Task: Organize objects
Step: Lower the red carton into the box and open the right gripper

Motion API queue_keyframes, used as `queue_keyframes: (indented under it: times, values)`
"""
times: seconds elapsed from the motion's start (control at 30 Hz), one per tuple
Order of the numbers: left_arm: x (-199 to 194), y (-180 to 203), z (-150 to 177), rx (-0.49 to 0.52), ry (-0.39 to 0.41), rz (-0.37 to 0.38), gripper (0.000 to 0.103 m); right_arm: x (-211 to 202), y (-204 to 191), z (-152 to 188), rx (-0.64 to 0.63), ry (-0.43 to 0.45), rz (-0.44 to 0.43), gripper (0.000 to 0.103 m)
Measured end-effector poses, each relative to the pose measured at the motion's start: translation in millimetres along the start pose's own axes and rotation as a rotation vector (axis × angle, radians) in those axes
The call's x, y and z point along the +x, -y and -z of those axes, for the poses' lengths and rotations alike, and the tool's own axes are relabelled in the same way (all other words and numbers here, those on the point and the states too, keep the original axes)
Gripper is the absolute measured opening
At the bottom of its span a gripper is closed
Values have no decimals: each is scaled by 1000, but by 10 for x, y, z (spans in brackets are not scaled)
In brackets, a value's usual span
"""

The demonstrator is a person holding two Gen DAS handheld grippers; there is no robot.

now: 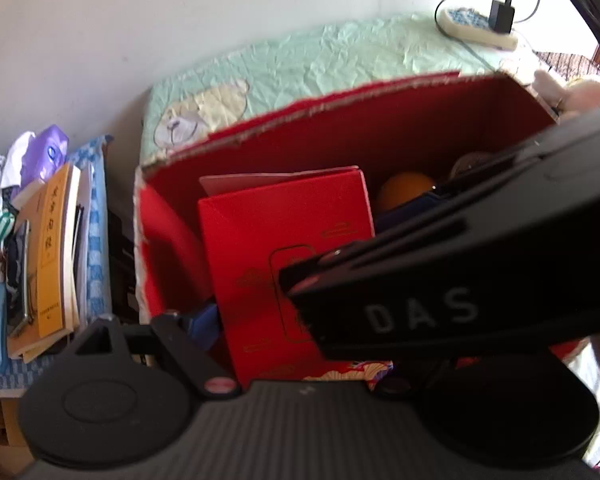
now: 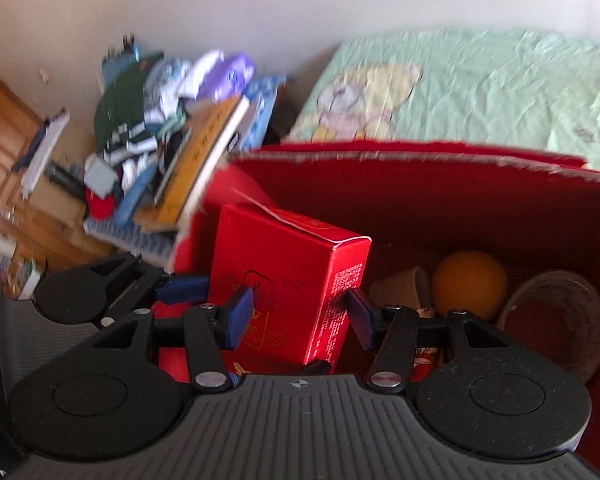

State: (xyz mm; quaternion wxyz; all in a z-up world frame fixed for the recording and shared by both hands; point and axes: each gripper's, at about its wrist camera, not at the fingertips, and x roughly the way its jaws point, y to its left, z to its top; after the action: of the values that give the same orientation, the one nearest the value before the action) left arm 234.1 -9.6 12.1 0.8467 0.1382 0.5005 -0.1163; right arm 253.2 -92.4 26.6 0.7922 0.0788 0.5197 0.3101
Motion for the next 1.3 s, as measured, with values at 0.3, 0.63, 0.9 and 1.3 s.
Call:
queue_keyframes:
  times: [0.3,0.63,0.9,1.3]
  values:
    - [141,149,19,53,-24,-75,85,169,183,-140,37,-115,-67,62]
    - [158,163,41,99,-16,-71,88,199,376,-117,117,-71,-80,61]
    - [-47,-70,117,67,42,-16,81,154,435,-110,153,-27,-79,47]
    - [-94,-159,127,-16,59,30,82,272,361,-208,146,-2,54,46]
